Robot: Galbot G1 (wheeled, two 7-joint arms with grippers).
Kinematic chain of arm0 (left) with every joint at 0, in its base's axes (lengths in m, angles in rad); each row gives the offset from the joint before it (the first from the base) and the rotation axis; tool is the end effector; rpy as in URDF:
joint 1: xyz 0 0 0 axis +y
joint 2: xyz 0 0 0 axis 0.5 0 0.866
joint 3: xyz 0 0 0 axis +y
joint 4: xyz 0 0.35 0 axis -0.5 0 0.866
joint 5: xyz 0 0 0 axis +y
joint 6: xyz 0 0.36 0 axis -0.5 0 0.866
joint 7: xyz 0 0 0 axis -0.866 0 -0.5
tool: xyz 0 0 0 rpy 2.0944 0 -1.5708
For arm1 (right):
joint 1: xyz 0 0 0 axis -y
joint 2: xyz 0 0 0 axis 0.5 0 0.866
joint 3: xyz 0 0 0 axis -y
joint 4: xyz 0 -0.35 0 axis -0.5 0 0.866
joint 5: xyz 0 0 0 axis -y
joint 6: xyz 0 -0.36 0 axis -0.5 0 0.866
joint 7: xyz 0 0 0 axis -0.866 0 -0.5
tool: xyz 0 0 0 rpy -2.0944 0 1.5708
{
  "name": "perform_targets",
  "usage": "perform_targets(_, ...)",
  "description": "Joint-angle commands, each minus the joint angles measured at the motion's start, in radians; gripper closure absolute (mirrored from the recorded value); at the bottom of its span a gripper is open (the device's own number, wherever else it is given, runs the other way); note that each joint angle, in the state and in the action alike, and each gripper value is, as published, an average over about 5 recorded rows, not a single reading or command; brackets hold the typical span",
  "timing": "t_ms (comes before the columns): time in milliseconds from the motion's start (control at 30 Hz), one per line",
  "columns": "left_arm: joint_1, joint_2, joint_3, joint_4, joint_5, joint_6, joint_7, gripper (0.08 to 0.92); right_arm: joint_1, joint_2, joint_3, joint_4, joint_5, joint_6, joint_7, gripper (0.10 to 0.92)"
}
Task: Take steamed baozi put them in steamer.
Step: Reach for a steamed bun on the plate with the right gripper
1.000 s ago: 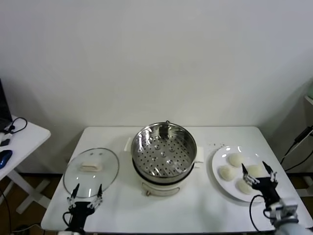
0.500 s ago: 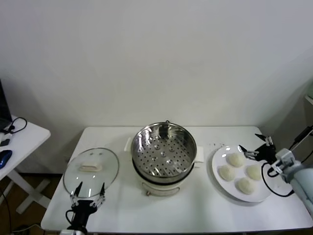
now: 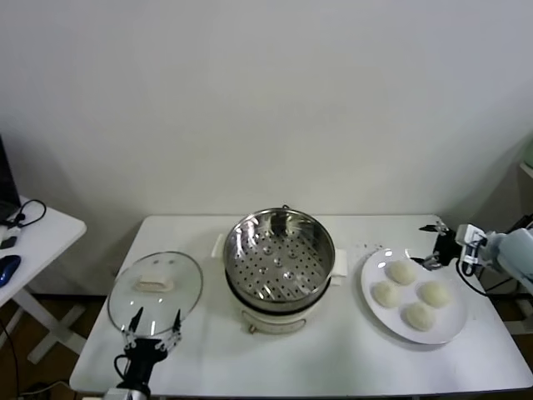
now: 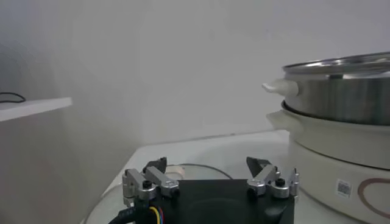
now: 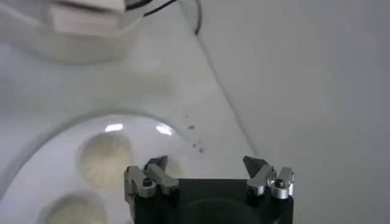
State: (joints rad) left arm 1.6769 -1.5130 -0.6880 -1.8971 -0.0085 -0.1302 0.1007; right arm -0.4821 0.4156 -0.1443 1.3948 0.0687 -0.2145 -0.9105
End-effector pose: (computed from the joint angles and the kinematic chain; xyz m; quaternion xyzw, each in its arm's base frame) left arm 0.1358 0.0693 -0.3848 0.0062 -0.9945 -0.0587 0.0866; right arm 0.4319 -0.2892 -0.1614 0.3699 -0.7354 0.4496 0.3467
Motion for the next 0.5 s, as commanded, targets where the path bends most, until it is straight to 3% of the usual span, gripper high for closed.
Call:
perform_targets(33, 0.001, -0.003, -0.008, 0.003, 0.006, -0.002, 0.000, 0.177, 0.390, 0.043, -0.396, -0.251, -0.106, 0.129, -0.247, 0.203)
perform_targets(500, 0.013, -0.021, -0.016, 0.007, 0.022, -0.005, 0.003, 0.177, 0.443, 0.312, -0.453, -0.511, -0.234, 0.238, -0.279, 0.203)
